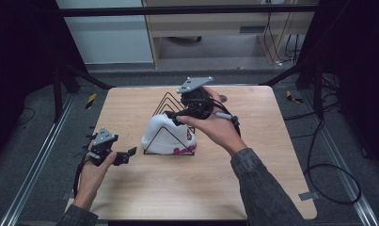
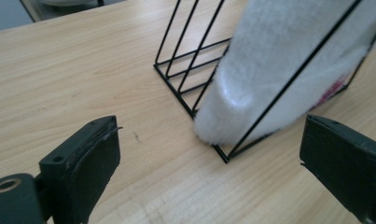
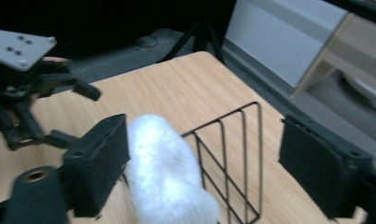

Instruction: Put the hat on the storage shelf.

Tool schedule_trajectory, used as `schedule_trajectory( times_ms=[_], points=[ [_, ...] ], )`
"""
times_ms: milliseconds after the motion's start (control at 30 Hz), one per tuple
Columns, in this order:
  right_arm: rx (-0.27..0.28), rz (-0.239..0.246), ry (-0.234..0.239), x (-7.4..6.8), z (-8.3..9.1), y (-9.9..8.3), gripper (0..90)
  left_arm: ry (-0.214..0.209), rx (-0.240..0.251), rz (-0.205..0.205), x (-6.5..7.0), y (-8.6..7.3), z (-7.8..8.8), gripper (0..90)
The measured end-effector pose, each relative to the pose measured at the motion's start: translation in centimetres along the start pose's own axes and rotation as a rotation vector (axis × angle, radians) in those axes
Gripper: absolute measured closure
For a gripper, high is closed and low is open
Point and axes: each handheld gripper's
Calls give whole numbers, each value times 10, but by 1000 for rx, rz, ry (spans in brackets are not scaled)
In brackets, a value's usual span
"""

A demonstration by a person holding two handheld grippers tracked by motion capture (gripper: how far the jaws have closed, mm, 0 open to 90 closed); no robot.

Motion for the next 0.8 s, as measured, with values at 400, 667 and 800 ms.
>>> schedule_trajectory(
  times_ms=[400,667,800],
  points=[
    [12,-1,-73,3,41,-13,73,-26,-41,-22,-6,-17,7,34],
    [-20,-43,-118,11,74,-46,94,3,-63,-2,-11,-26,5,36],
    [-32,-54,-128,13,82,-58,99,11,-79,0,-14,-31,3,37]
  ],
)
Point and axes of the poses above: each handheld gripper's, and its own axes: z roughly backward along the jaws, y roughly out of its top, x roughly to its right, and after that the axes turned 9 degrees about z, right-handed
